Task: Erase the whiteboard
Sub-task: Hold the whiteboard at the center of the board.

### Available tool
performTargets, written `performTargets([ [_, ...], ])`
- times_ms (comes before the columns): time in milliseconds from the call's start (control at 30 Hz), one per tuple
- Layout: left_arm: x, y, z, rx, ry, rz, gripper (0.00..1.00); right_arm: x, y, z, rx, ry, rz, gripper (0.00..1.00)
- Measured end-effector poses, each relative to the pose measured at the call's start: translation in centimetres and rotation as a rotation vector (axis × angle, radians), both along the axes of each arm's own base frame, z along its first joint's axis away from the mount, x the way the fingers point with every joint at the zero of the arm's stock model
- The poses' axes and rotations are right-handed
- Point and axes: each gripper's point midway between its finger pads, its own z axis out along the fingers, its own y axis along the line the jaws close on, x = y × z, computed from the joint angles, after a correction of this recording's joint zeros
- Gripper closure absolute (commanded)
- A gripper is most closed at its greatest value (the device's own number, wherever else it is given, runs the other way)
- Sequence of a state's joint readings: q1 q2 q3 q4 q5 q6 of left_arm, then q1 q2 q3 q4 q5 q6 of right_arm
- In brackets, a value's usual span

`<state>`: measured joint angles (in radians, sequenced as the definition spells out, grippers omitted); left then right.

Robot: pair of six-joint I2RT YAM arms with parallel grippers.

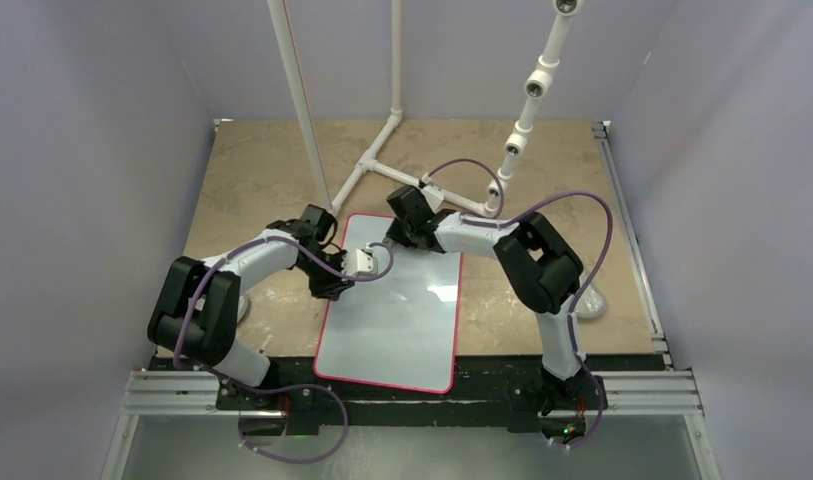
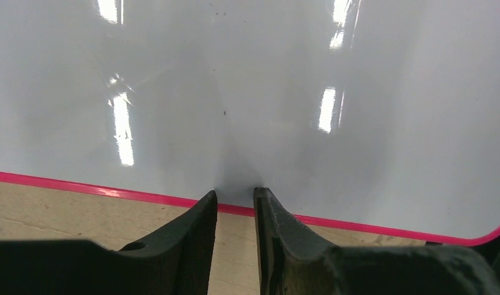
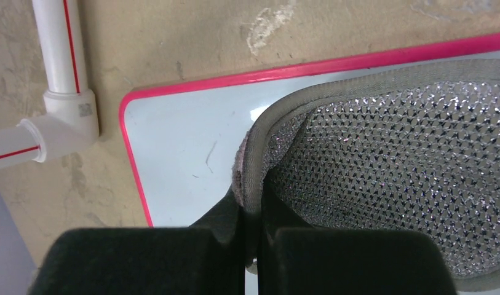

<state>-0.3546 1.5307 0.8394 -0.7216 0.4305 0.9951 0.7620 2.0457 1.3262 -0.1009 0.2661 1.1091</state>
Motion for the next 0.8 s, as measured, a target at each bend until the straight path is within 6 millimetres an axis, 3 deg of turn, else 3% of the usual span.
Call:
performTargets([
  [267,1.5,0.1,-0.3,0.012,-0.077,-0.044,0.77,1.7,2.6,-0.1,0.079,-0.006,-0.006,1.0],
  [400,1.4,0.2,-0.4,0.018,-0.081,-0.052,0.78,3.3,6.4,0.1,0.158,-0.027,0.035,1.0],
  [533,1.5,0.3,-0.4,0.019,-0.094,-0.052,0.77,3.0,9.2,0.1,0.222,-0.045,0.098,1.0],
  [667,1.6,0.4,-0.1,0.022,-0.107,-0.05,0.74,1.5,7.8,-0.2,0.232,-0.037,0.094,1.0],
  [800,1.8,0.8,0.1,0.047,-0.121,-0.037,0.73,-2.0,2.9,-0.2,0.174,-0.004,0.048,1.0],
])
